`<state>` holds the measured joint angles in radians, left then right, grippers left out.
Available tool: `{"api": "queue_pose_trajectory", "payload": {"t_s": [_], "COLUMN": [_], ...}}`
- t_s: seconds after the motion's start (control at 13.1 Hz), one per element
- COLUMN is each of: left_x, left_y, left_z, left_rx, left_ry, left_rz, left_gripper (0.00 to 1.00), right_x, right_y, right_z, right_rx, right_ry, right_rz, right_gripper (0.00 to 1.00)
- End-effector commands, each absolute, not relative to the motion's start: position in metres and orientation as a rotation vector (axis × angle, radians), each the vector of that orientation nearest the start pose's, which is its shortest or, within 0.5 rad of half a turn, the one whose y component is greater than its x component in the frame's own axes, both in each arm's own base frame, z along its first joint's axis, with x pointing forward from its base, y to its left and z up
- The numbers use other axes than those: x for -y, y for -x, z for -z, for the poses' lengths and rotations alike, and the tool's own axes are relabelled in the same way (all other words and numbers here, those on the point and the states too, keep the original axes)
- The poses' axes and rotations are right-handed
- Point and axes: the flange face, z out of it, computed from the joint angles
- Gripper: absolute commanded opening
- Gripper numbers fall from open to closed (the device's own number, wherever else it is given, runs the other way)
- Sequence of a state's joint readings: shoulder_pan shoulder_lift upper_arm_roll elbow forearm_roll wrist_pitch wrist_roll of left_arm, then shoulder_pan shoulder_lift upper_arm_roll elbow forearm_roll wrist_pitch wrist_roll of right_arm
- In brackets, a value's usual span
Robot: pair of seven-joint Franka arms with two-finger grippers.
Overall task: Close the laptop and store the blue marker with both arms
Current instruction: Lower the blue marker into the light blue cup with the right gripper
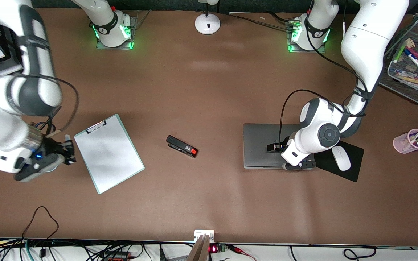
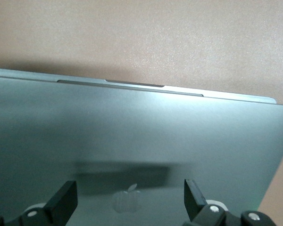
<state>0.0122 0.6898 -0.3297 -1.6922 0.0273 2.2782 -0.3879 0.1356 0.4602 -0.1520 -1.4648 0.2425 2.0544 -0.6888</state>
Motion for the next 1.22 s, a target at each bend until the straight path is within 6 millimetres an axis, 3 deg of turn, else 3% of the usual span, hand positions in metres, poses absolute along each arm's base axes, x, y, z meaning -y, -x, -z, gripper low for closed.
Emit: {"api": "queue_pose_trajectory", "payload": {"t_s": [0.0, 0.23, 0.46, 0.61, 0.84, 1.14], "left_x": [0.188, 0.181, 0.174, 0.170, 0.163, 0.154], "left_y": [-0.650, -0.652, -0.663, -0.665, -0.667, -0.665], "left_z": [-0.196, -0.194, -0.214, -0.233, -0.267, -0.329], "left_rx": [0.184, 0.197, 0.206, 0.208, 0.199, 0.200], "left_ry": [3.275, 3.262, 3.264, 3.257, 3.249, 3.232], "left_rz": [-0.183, -0.178, -0.130, -0.116, -0.073, -0.011], "left_gripper": [1.00, 1.00, 1.00, 1.00, 1.00, 1.00], "right_x": [0.025, 0.082, 0.128, 0.148, 0.182, 0.212], "right_y": [-0.698, -0.695, -0.688, -0.675, -0.660, -0.651], "right_z": [-0.442, -0.445, -0.446, -0.438, -0.428, -0.415], "right_rx": [1.044, 1.199, 1.444, 1.532, 1.635, 1.707], "right_ry": [2.774, 2.636, 2.446, 2.301, 2.061, 1.915], "right_rz": [0.367, 0.509, 0.675, 0.678, 0.842, 0.996], "right_gripper": [0.07, 0.07, 0.06, 0.05, 0.05, 0.05]}}
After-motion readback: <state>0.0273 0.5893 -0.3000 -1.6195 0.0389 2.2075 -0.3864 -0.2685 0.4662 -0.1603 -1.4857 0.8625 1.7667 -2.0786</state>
